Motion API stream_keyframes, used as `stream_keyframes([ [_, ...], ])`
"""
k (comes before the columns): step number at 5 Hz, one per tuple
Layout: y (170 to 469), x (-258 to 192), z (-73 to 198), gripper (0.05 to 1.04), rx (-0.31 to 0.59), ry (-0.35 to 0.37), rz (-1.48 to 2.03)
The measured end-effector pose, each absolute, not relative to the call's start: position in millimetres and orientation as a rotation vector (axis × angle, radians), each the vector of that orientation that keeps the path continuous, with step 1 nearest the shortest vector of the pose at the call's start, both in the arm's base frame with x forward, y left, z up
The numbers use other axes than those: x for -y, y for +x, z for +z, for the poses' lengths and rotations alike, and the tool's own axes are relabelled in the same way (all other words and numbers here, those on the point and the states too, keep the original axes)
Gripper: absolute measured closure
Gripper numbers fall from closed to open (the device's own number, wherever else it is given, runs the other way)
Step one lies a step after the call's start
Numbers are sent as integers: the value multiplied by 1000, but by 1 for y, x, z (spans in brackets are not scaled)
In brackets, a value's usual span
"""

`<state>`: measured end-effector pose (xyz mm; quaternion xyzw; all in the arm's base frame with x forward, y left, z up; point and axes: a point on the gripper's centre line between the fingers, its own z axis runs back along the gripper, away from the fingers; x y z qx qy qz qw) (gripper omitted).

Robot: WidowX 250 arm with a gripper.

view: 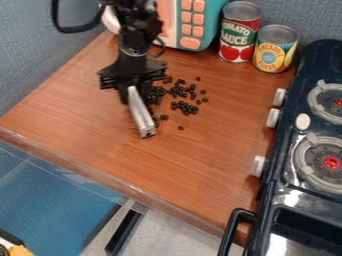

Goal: Sweep into pile

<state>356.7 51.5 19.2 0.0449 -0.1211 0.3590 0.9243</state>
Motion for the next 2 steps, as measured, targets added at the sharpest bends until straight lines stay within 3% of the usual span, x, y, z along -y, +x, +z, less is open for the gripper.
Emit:
stream_keyframes([
  [2, 362, -3, 21, 717, 235, 60, 682],
])
